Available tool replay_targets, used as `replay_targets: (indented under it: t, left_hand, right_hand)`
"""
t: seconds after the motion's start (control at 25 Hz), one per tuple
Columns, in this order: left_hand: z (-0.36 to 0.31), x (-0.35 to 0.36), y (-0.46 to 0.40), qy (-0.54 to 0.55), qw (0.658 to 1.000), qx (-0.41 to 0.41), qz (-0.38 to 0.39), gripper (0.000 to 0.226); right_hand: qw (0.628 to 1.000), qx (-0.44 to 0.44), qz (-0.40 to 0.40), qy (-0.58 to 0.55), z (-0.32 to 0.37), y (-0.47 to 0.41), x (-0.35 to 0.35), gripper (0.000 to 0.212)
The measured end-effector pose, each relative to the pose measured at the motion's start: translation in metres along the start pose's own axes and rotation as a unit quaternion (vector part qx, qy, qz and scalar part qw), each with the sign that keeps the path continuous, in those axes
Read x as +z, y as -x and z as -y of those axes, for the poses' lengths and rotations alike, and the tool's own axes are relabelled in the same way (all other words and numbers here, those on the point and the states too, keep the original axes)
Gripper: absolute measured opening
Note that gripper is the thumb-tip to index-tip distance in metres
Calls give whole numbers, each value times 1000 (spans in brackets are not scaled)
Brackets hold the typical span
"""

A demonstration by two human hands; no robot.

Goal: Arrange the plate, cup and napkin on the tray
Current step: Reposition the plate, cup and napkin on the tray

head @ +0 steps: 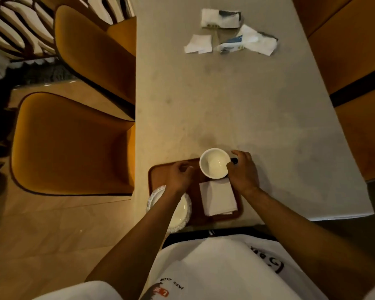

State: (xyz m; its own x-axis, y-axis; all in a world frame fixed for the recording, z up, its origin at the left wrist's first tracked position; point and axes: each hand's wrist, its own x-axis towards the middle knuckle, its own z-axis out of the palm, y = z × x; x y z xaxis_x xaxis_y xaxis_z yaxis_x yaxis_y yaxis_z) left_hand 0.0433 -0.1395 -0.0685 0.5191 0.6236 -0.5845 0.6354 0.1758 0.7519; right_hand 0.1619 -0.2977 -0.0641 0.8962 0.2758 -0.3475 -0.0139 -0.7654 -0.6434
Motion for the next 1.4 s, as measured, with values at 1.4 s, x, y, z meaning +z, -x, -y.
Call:
replay_targets:
  t: [1.4]
  left_hand:
    - [9, -39, 5, 77, 996, -16, -51, 35]
  right_hand:
    - [982, -58, 176, -24, 21, -5, 65, 49]
